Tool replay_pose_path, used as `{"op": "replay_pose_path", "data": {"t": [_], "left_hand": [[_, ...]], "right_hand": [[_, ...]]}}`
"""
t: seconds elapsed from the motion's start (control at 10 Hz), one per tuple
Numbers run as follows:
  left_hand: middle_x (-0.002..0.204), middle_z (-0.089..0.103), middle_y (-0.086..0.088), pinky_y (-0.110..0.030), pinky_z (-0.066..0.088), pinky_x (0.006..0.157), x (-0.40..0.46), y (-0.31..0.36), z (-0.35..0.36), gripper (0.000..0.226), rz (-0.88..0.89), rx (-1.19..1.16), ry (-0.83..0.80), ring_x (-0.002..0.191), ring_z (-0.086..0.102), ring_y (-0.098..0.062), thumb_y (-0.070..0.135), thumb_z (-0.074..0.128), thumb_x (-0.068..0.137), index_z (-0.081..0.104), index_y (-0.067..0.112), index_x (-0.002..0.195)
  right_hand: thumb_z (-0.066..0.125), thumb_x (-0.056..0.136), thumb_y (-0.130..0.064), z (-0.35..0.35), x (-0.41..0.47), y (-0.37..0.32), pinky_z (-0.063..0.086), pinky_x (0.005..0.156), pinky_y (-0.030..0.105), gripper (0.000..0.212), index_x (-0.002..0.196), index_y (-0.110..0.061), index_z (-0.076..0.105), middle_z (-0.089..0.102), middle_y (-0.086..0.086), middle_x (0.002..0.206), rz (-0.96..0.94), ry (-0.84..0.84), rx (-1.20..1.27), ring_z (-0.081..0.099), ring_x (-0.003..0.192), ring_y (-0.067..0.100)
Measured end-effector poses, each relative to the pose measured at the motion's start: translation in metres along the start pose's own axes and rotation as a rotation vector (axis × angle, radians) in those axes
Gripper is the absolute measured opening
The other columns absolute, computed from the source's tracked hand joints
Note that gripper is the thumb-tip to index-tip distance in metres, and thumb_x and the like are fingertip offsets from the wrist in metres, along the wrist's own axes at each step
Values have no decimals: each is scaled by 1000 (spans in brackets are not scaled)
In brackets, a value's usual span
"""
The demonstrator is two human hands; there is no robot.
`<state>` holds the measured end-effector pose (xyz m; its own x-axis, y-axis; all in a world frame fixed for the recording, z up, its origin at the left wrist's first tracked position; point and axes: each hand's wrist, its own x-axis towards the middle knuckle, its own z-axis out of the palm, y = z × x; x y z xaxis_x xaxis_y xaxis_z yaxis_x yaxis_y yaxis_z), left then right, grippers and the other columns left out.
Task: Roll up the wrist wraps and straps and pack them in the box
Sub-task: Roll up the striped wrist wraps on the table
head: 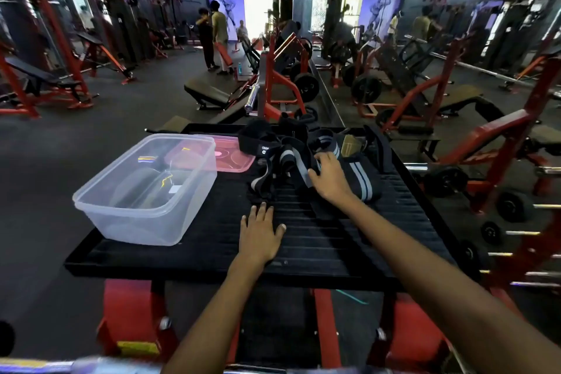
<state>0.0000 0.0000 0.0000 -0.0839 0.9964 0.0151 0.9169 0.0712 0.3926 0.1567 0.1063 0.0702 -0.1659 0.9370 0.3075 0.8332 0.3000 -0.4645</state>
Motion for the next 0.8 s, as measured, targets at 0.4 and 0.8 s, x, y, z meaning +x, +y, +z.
{"op": "replay_pose_path", "data": {"t": [0.4, 0.8], "left_hand": [[159, 11, -1, -42, 3, 119, 3, -4, 3, 59, -2, -19, 38, 147, 2, -20, 42, 37, 97, 21, 17, 148], [157, 18, -2, -42, 6, 119, 1, 0, -1, 54, -22, -71, 29, 147, 8, -21, 41, 35, 98, 29, 16, 146]], "right_hand": [[50, 94, -26, 3, 59, -4, 36, 93, 37, 25, 92, -6, 66, 65, 12, 106, 201, 50, -437, 32, 128, 33], [45, 97, -16, -51, -21, -18, 31, 65, 29, 19, 85, -3, 52, 53, 9, 84, -60, 346, 212, 45, 75, 20]]}}
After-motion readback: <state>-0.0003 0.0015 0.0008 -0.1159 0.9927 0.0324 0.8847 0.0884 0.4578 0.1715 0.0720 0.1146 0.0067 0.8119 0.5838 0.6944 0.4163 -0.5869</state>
